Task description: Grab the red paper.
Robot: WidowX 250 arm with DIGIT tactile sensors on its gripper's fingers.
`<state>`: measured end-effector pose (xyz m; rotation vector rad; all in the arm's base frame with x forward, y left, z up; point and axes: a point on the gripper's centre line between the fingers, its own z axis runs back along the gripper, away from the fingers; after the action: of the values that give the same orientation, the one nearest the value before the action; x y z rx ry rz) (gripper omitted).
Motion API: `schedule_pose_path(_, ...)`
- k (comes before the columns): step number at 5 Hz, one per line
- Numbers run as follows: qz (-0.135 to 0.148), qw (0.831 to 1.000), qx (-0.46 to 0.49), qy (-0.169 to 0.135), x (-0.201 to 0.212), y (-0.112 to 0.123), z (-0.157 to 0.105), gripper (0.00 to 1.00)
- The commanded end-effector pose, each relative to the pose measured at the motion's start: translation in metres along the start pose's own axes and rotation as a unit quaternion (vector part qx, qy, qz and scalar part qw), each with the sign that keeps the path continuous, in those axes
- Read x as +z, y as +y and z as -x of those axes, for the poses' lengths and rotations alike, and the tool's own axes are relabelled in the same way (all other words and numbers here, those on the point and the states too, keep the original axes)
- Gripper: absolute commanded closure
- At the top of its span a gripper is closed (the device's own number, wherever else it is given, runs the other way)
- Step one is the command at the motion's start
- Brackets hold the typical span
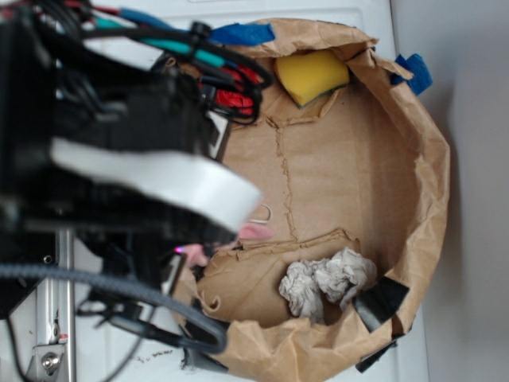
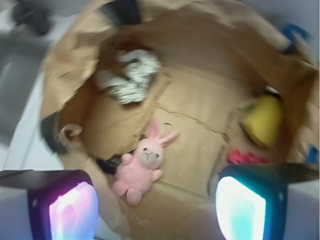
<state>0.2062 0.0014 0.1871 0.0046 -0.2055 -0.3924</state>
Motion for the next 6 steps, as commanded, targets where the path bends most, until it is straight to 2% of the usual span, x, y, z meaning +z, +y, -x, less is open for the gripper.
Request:
schedule_pose_path(1, -0.006, 1.0, 0.005, -0.019, 0.009, -0.001, -0.005, 0.0)
schedule_pose_path(3, -0.006, 1.0, 0.005, -0.019, 0.009, -0.001, -0.005, 0.0)
schedule_pose_path(4, -0.01, 0.99, 0.133, -0.039, -0.002, -0.003, -0.021, 0.0)
schedule_pose_path(5, -0.039, 0.966, 0.252, -0.031, -0.006, 0.0, -0.022, 0.0)
schedule_pose_path(6, -0.076, 0.928, 0.364, -0.007, -0.016, 0.004, -0.008, 0.0)
